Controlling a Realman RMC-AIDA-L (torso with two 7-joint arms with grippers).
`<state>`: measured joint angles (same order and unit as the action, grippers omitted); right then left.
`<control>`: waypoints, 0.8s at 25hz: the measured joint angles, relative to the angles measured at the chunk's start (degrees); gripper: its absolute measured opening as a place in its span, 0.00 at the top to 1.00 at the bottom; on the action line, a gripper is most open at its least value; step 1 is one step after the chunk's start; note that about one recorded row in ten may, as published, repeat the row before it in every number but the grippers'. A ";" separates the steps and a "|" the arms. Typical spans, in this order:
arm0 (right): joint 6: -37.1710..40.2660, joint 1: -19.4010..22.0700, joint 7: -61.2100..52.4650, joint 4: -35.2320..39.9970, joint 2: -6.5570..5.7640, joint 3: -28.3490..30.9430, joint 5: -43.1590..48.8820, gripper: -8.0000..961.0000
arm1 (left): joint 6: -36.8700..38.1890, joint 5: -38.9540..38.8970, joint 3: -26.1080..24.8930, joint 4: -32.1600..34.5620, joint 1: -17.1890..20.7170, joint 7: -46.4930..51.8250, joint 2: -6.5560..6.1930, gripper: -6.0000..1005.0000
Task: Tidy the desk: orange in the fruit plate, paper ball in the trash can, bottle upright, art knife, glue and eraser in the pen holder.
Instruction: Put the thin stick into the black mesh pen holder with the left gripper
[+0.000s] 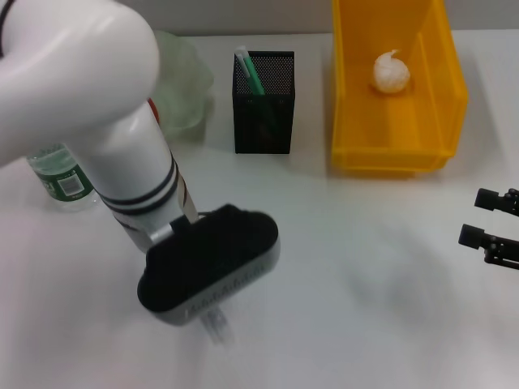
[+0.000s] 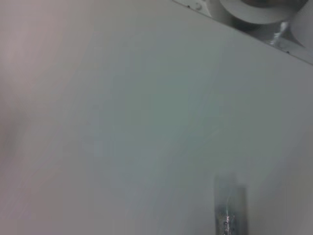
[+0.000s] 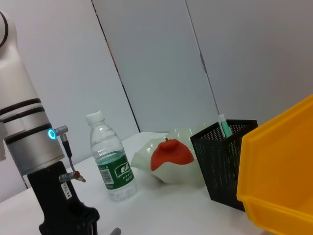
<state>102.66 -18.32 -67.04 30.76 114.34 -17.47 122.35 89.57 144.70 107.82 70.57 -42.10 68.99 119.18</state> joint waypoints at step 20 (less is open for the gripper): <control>-0.72 -2.32 0.09 0.29 -0.91 -0.20 0.21 0.17 | 5.81 -17.43 -31.82 -2.66 4.18 0.19 -0.51 0.87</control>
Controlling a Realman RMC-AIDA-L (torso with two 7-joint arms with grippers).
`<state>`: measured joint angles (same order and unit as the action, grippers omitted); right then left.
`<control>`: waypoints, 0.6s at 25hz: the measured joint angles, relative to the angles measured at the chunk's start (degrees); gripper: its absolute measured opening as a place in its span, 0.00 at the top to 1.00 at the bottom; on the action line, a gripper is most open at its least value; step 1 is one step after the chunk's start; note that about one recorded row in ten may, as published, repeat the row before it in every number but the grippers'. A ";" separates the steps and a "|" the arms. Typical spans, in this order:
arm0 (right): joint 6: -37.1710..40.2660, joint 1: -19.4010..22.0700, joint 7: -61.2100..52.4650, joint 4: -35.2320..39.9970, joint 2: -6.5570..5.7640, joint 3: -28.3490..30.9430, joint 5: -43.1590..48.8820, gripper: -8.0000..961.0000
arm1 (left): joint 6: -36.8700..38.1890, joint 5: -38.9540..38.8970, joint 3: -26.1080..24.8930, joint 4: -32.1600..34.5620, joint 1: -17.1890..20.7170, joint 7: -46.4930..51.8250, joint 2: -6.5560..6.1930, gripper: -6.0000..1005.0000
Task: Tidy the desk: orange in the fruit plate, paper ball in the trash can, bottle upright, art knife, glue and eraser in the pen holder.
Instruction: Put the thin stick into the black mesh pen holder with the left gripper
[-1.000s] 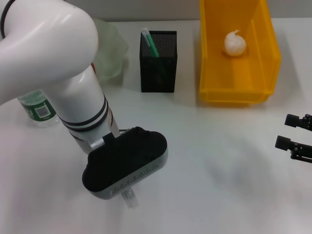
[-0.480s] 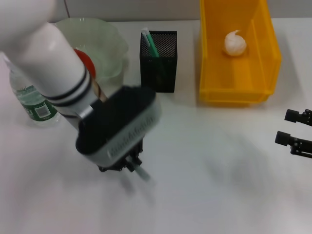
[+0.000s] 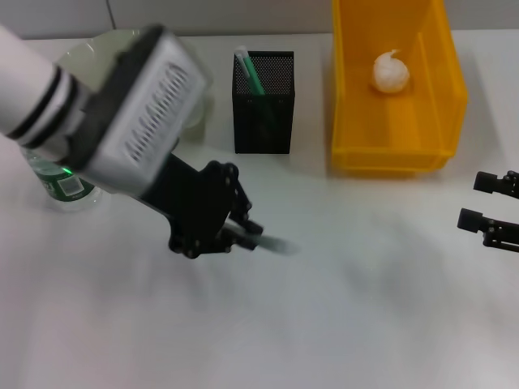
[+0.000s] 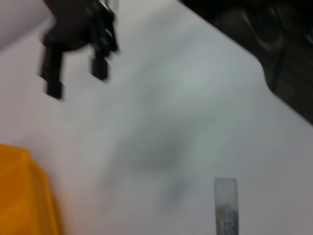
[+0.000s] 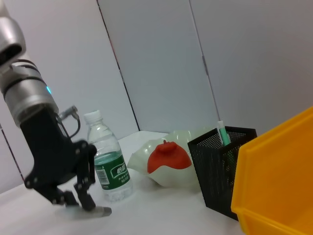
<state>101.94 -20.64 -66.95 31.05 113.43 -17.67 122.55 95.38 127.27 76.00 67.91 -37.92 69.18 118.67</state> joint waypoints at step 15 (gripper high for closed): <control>0.01 -0.51 1.84 1.19 -0.14 -0.06 -0.08 0.17 | 2.83 -19.74 -15.35 -11.43 5.34 2.84 -0.11 0.87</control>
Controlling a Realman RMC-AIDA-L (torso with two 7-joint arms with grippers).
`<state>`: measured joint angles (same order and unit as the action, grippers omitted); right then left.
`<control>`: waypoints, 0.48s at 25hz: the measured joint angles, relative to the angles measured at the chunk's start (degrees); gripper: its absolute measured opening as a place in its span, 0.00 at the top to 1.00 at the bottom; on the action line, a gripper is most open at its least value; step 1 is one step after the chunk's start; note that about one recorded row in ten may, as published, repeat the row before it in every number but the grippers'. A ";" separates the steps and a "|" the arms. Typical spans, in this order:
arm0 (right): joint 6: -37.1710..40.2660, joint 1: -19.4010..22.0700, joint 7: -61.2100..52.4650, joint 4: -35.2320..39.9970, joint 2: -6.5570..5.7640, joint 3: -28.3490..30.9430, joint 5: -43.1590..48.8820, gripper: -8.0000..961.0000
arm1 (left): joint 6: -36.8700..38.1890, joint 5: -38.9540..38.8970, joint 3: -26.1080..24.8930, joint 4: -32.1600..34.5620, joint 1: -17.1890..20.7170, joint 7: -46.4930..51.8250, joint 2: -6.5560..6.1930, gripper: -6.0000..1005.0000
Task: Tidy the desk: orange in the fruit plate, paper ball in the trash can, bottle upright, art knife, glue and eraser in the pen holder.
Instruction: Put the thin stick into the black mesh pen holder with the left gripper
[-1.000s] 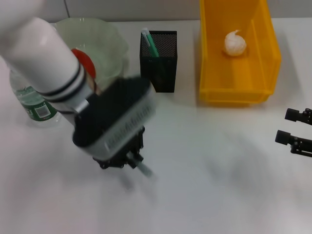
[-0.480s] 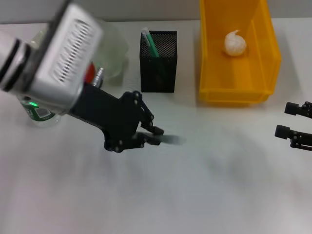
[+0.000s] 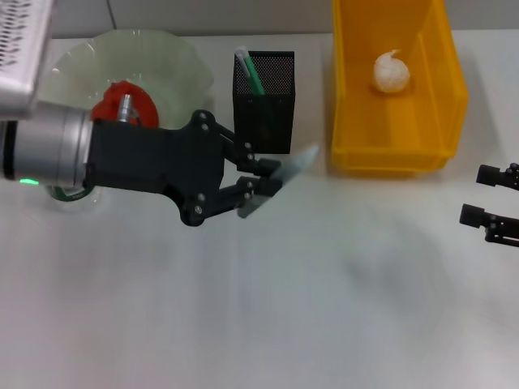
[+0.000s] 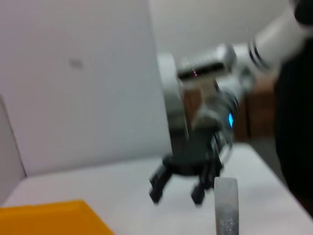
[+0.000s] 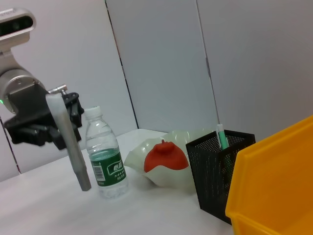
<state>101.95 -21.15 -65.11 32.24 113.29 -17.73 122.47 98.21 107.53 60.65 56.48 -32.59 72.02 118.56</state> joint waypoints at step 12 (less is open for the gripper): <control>1.70 -0.25 0.06 2.63 0.00 -0.17 0.31 0.17 | 2.82 -18.13 -2.58 -23.07 3.82 -4.86 -0.05 0.88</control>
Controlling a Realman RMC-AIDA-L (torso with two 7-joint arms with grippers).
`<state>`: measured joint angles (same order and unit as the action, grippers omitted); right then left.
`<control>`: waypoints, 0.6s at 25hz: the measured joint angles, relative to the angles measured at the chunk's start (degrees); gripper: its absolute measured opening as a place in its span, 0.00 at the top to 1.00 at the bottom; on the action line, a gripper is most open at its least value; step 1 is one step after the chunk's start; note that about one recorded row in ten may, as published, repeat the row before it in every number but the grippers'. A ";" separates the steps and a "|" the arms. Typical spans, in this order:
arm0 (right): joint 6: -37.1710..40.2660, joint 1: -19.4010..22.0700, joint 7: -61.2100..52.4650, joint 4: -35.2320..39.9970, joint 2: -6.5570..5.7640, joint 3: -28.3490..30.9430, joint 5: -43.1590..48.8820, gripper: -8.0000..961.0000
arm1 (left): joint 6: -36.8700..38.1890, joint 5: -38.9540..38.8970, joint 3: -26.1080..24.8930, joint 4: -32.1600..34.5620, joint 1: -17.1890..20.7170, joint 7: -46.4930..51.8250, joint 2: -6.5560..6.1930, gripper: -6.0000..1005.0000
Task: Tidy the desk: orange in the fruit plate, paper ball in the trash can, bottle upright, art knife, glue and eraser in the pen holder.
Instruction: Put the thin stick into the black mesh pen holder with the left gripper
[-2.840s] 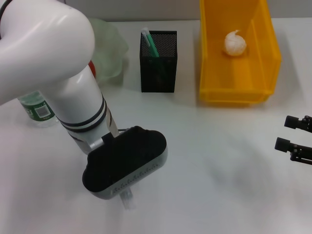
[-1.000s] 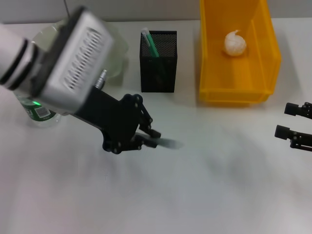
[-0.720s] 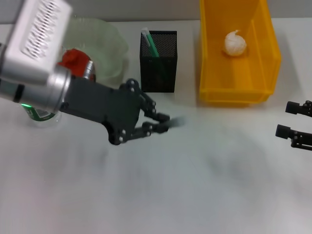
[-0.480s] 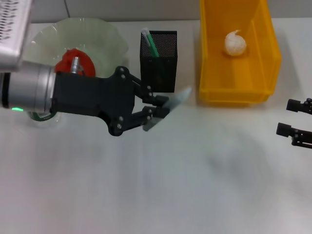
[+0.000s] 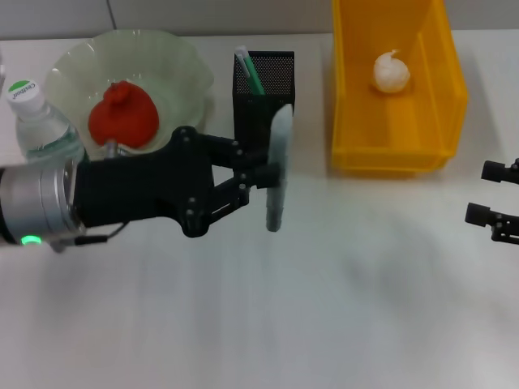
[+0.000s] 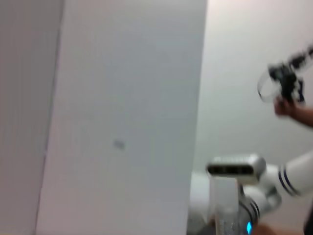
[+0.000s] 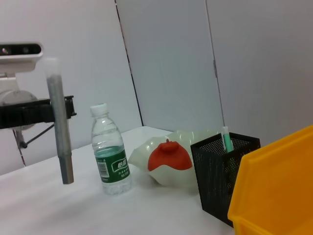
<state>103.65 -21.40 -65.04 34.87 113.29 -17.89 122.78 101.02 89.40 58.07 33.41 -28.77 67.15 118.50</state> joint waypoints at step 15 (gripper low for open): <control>0.33 0.13 1.25 0.28 0.42 -0.83 0.01 0.17 | -3.85 -23.17 -0.16 -31.30 -4.40 -26.05 0.68 0.86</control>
<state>103.98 -21.27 -63.80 35.16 113.71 -18.72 122.79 97.18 66.23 57.91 2.11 -33.17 41.10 119.18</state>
